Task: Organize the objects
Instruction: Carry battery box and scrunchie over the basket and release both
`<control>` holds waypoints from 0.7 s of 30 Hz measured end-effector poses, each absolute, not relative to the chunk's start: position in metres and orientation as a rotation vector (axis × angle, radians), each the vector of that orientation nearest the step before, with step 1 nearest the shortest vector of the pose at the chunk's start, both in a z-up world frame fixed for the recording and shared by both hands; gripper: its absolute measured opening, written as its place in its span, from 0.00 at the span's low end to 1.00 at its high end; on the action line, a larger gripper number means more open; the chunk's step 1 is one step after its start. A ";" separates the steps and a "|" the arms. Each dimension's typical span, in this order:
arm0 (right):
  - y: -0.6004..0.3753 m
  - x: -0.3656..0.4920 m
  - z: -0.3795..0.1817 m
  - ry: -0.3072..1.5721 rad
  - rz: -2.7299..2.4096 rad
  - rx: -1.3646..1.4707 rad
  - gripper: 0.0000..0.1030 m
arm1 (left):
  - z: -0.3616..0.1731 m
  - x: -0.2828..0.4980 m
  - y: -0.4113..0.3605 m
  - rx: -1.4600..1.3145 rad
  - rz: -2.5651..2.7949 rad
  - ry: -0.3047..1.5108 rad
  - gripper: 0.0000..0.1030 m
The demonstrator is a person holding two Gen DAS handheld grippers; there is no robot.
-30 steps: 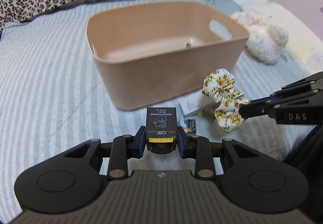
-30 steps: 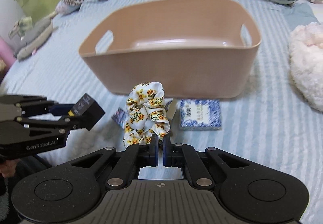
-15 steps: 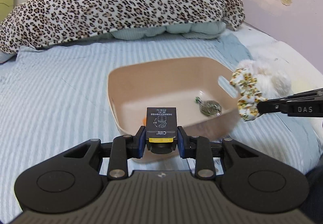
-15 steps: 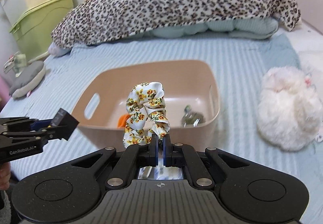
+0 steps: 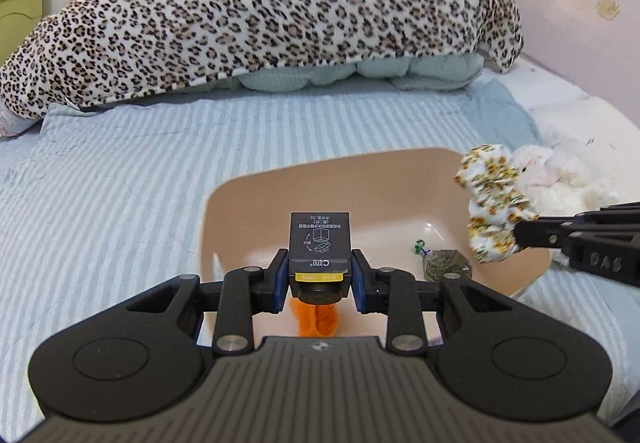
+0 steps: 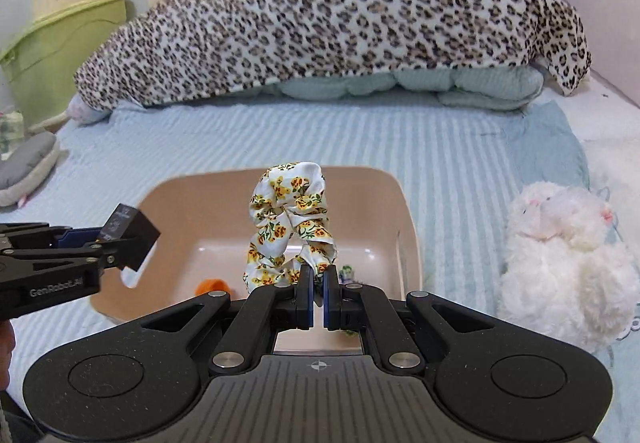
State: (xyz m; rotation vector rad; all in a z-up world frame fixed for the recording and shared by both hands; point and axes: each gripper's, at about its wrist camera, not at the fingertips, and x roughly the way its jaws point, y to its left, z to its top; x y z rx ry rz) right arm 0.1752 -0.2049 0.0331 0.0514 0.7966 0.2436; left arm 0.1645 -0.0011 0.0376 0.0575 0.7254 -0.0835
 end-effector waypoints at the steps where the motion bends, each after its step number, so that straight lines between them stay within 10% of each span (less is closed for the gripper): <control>1: -0.202 0.179 0.028 0.808 0.237 0.044 0.04 | 0.032 0.169 -0.004 0.061 -0.079 0.739 0.32; 13: -0.185 0.188 -0.017 0.865 0.233 -0.040 0.09 | -0.025 0.188 -0.012 0.100 0.017 0.880 0.33; 17: -0.190 0.179 -0.005 0.829 0.248 -0.025 0.41 | -0.006 0.178 -0.015 0.116 -0.002 0.827 0.75; 21: -0.196 0.162 0.009 0.787 0.262 -0.027 0.68 | 0.011 0.163 -0.021 0.143 -0.001 0.798 0.81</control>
